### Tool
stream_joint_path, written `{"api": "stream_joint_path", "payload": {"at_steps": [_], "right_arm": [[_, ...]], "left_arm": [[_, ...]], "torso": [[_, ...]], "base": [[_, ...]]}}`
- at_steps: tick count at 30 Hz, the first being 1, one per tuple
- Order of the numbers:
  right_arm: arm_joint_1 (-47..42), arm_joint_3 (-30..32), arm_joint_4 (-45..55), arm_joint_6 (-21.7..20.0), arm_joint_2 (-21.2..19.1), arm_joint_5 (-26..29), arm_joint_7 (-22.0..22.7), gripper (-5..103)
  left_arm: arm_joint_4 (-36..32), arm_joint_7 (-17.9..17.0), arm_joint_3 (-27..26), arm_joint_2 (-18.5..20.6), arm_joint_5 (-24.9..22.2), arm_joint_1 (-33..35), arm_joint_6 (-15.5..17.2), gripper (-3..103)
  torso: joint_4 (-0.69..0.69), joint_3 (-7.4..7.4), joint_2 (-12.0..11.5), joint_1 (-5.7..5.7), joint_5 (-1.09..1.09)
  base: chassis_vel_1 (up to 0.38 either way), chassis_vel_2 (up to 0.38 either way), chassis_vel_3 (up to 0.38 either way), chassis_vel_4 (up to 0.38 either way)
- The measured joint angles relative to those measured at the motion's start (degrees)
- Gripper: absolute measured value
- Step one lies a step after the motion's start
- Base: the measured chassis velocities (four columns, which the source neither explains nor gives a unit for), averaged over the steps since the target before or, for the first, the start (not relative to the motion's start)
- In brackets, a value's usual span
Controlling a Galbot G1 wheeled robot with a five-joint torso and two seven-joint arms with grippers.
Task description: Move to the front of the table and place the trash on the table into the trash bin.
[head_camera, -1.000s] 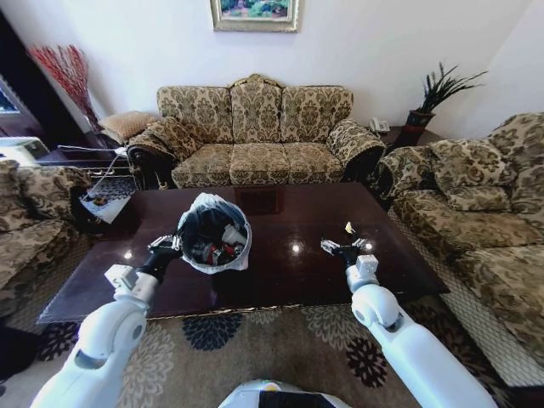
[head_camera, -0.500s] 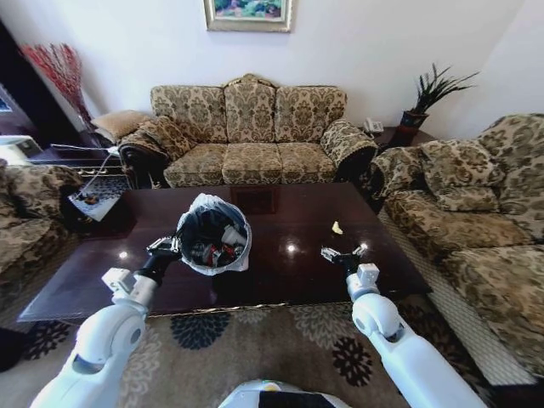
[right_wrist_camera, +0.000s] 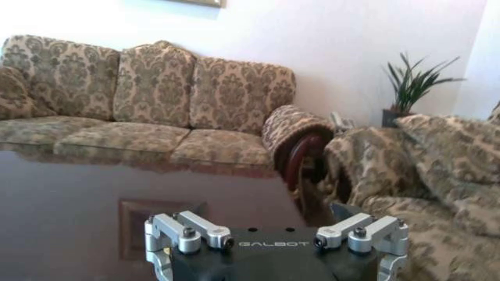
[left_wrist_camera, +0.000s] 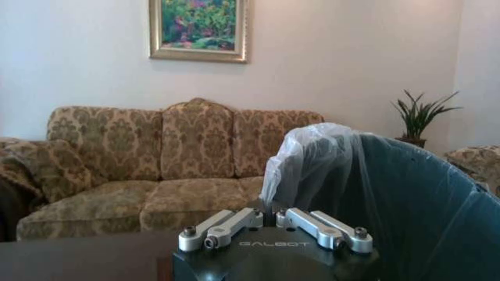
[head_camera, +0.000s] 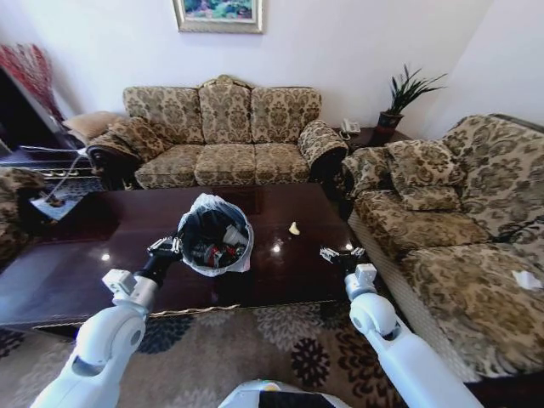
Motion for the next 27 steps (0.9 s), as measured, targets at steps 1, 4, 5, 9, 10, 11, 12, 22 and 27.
{"api": "stream_joint_path", "payload": {"at_steps": [1,4,5,9,10,11,12,22,27], "right_arm": [[0.1,-0.2,-0.2,0.1,0.0,-0.3,0.1,100],[0.5,-0.6,-0.8,0.2,0.0,-0.5,0.5,100],[0.6,-0.7,-1.4,0.2,0.1,-1.3,0.3,100],[0.9,-1.3,-2.2,0.6,0.0,-2.8,-0.7,100],[1.3,-2.1,-2.6,1.0,-0.1,-2.9,-1.2,100],[1.6,-2.4,-2.7,1.2,-0.1,-2.7,-1.5,100],[2.6,-3.4,-3.4,1.7,-0.1,-1.7,-2.3,100],[14.8,-11.2,-18.0,5.0,3.9,8.0,-12.7,100],[22.4,-12.8,-29.8,7.9,8.9,7.8,-17.0,100]], "left_arm": [[-0.1,0.1,0.1,-0.1,0.1,0.0,0.0,3],[-0.1,0.2,0.4,-0.4,0.5,0.0,-0.1,3],[0.0,0.2,0.5,-0.5,0.6,0.0,-0.1,3],[0.2,0.2,0.6,-0.6,0.8,0.0,-0.1,3],[0.3,0.1,0.6,-0.6,1.0,0.0,-0.1,3],[0.3,0.0,0.7,-0.6,1.0,0.0,-0.1,3],[0.4,-0.1,0.7,-0.6,1.4,-0.1,-0.1,3],[1.6,-1.7,-0.2,-1.2,3.4,-0.4,0.2,3],[2.6,-2.0,0.5,-0.4,3.4,-1.4,0.6,3]], "torso": [[-0.03,0.0,0.0,0.01,-0.03],[-0.06,0.01,0.0,0.03,-0.04],[-0.05,0.01,0.0,0.02,-0.02],[-0.02,-0.01,0.0,-0.03,-0.08],[-0.01,-0.01,0.0,-0.04,-0.14],[0.0,-0.02,0.0,-0.04,-0.15],[0.02,-0.02,0.0,-0.05,-0.11],[-0.04,0.0,0.0,0.0,-0.04],[-0.04,0.0,0.0,-0.01,-0.09]], "base": [[-0.259,-0.151,0.229,0.132],[-0.173,-0.138,0.116,0.078],[-0.087,-0.017,0.033,0.023],[0.011,0.005,-0.002,0.005],[0.065,0.042,-0.045,0.0],[0.088,0.042,-0.045,-0.009],[0.088,0.053,-0.047,-0.009],[0.004,-0.004,0.0,-0.001],[0.0,0.0,0.0,0.0]]}}
